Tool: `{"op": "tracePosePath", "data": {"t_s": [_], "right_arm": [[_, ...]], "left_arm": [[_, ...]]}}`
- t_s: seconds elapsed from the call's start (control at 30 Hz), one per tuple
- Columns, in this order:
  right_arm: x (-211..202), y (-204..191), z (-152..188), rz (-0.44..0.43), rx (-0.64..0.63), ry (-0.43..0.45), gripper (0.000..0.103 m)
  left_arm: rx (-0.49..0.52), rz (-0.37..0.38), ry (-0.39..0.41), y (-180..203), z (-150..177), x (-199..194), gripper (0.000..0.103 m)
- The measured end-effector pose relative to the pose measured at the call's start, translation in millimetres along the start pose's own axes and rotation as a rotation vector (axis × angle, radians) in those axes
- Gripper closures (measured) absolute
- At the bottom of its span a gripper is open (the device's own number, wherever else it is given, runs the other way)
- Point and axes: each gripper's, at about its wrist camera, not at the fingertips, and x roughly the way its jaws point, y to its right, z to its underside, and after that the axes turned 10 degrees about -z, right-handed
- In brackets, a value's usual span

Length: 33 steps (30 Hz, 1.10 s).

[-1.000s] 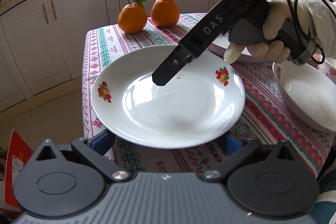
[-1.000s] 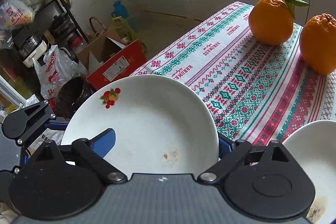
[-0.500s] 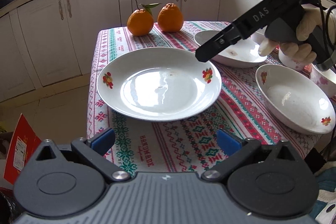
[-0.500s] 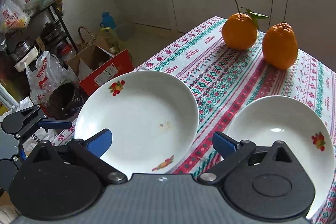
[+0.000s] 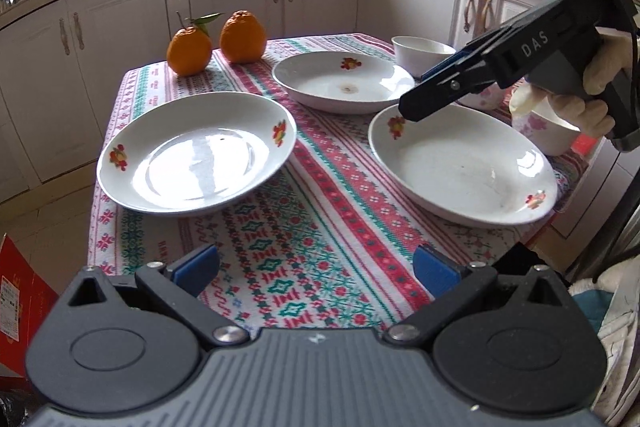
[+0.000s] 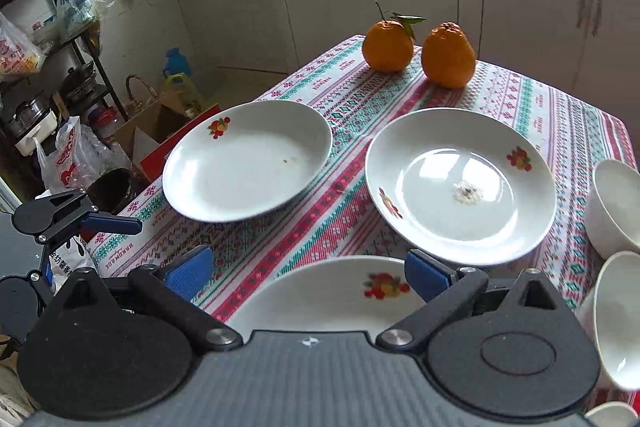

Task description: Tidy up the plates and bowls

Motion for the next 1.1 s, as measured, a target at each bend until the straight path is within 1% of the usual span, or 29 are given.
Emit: {"op": "tracePosePath", "data": {"t_s": [0.17, 0.33, 0.57, 0.67, 0.77, 1.0, 1.1], "right_arm": [[-25, 2, 26, 0.048, 0.026, 0.019, 0.000], [-39, 9, 44, 0.086, 0.067, 0.024, 0.000], [-50, 18, 55, 0.125, 0.111, 0.025, 0.000], [-52, 22, 58, 0.135, 0.127, 0.017, 0.000], [-53, 26, 62, 0.144, 0.139, 0.005, 0.000], [-49, 34, 60, 0.146, 0.146, -0.019, 0.000], [-46, 36, 57, 0.141, 0.142, -0.026, 0.000]], "left_arm": [[0.044, 0.061, 0.005, 21, -1, 3, 0.001], [0.104, 0.112, 0.006, 39, -5, 14, 0.001], [0.173, 0.185, -0.002, 57, -9, 33, 0.001], [0.183, 0.218, -0.014, 61, -11, 42, 0.001], [0.206, 0.226, -0.008, 65, -13, 45, 0.001], [0.300, 0.237, 0.013, 71, -11, 48, 0.000], [0.369, 0.216, 0.024, 77, -7, 46, 0.001]]}}
